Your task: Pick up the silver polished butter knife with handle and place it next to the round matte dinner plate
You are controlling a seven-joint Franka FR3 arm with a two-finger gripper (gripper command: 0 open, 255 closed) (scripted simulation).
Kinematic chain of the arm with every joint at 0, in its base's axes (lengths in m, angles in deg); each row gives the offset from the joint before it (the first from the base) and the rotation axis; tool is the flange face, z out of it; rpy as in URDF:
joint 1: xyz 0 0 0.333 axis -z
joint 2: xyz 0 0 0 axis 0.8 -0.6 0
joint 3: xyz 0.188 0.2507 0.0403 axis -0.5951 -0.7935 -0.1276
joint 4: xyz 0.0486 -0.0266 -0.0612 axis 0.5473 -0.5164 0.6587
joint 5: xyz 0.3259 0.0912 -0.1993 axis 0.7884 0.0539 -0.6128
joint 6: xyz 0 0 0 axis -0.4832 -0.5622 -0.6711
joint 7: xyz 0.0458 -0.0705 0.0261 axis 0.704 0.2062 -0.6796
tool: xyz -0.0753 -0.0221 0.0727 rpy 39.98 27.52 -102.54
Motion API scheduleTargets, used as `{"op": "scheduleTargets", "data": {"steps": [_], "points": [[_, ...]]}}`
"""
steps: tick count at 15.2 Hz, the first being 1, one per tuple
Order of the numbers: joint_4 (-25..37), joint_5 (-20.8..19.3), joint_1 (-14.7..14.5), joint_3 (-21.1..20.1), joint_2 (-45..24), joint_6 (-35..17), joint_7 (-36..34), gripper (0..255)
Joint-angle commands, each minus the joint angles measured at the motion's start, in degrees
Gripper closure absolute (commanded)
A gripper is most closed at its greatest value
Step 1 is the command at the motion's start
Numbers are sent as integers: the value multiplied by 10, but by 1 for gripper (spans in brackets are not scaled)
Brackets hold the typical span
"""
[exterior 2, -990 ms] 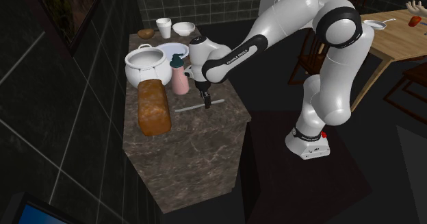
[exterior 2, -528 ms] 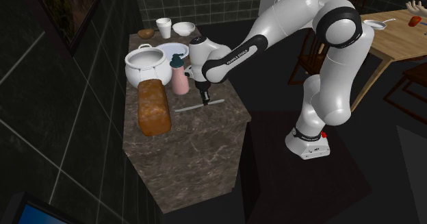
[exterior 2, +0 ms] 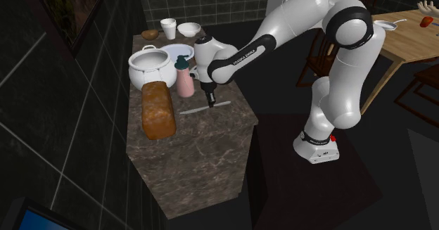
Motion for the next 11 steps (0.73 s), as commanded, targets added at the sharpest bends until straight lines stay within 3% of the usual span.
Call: {"op": "scheduleTargets", "data": {"steps": [1, 11], "points": [[6, -2, -1, 0, 9, 14, -2, 255], [46, -12, -2, -1, 45, 89, -8, 255]]}}
